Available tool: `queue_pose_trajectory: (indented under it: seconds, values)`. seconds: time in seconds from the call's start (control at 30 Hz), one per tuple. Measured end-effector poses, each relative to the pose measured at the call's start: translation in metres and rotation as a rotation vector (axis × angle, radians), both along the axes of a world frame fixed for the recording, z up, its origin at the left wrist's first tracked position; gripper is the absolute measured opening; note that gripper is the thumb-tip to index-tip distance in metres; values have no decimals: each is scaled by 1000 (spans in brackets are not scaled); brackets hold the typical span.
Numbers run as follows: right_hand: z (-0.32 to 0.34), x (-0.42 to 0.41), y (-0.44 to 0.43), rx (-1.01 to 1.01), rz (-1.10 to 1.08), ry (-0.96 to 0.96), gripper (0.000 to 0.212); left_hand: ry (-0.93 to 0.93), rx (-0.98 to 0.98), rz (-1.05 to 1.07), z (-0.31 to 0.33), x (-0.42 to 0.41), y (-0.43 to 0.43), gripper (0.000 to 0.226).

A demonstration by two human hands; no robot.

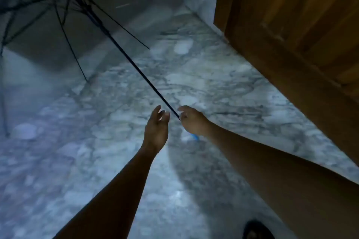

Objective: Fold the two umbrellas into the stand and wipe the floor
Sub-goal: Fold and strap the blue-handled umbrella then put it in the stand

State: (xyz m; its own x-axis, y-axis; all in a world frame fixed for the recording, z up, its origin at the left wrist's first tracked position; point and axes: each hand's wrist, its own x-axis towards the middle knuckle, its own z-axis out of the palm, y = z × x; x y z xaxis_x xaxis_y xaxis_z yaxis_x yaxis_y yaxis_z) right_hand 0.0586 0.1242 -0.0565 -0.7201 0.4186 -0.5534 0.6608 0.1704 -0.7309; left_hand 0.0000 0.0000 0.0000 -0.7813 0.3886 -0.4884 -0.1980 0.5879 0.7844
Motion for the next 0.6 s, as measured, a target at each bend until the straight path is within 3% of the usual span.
queue_pose_trajectory:
  seconds: [0.13,0.3,0.43,0.6]
  values:
    - [-3,-9,-7,5,169,-54,29,-16,83,-8,-6,-19,20,54]
    - [58,37,-16,19,134,108,22,63,222,35,52,-14,21,14]
    - [159,84,-40,126,-73,276,31,-58,284,47,142,10,22,24]
    - [312,110,-60,225,-97,135,39,-232,242,71,287,37,10,25]
